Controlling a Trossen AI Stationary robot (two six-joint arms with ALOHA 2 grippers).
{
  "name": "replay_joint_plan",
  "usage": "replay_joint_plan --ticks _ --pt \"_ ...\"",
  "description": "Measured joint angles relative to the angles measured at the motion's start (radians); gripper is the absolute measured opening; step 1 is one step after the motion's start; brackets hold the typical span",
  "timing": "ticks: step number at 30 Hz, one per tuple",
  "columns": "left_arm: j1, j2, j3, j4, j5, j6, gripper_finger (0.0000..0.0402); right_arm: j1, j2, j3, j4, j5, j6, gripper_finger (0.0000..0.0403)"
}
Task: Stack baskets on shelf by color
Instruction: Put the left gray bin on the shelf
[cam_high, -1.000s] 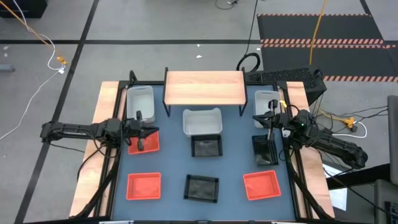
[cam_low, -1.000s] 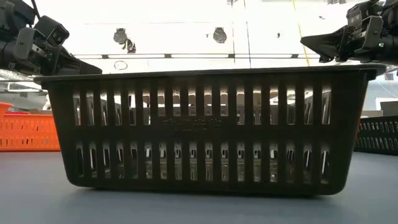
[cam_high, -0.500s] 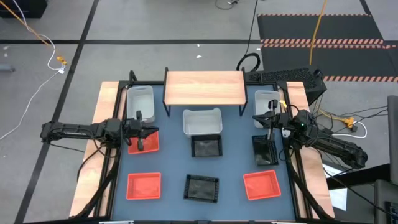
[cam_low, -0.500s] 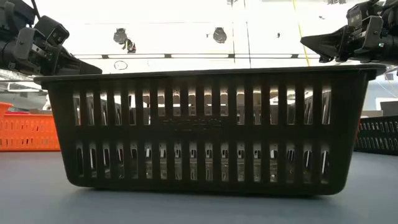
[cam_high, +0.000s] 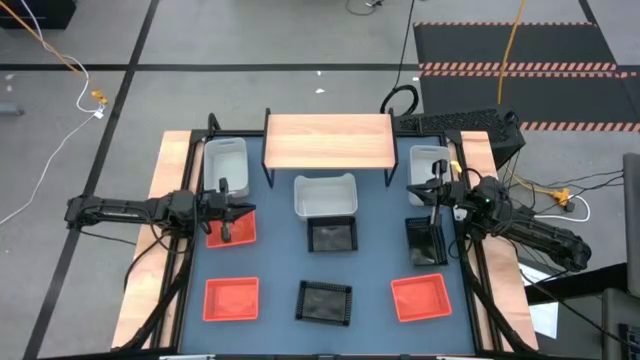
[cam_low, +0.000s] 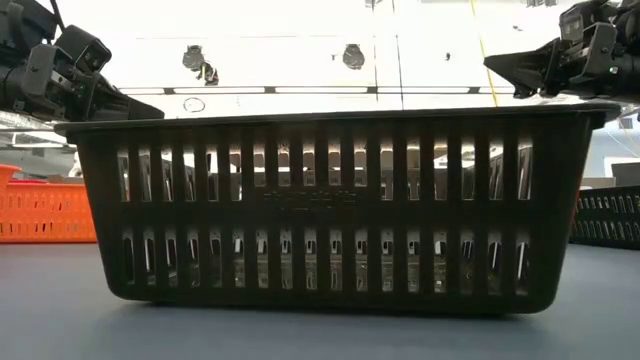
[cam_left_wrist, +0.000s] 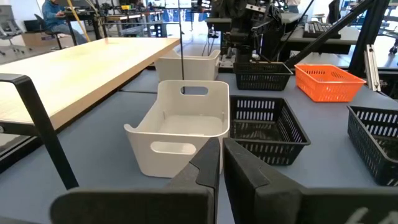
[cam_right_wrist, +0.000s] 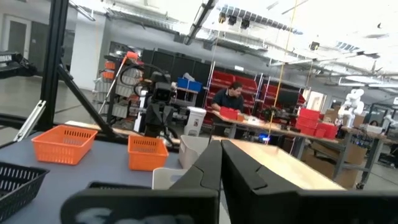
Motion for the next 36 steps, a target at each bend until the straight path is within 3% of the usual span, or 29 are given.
replay_joint_plan --ticks 6,10,18,25,29,32,36 --pt "0.001 0.000 0.000 0.032 -0.008 0.016 0.0024 0.002 0.003 0.000 0.079 0.000 0.003 0.0000" --pt "0.000 0.000 0.000 0.180 -0.027 -0.054 0.0024 0.002 0.004 0.000 0.134 0.004 0.192 0.0000" --pt "0.000 -0.001 0.000 0.322 -0.028 -0.097 0.0024 0.002 0.005 0.000 0.148 0.244 0.401 0.0000" --pt "0.009 0.000 0.000 0.310 -0.094 0.020 0.0024 0.002 0.005 0.000 0.158 0.264 0.615 0.0000" --pt "0.044 0.008 0.000 0.318 -0.202 0.021 0.0024 0.002 0.005 0.000 0.180 0.265 0.607 0.0000" --pt "0.075 0.015 0.014 0.321 -0.211 -0.020 0.0024 0.002 0.005 0.000 0.178 0.271 0.553 0.0000" --pt "0.089 0.040 0.075 0.201 -0.216 -0.053 0.0024 0.002 0.017 0.000 0.177 0.271 0.514 0.0000"
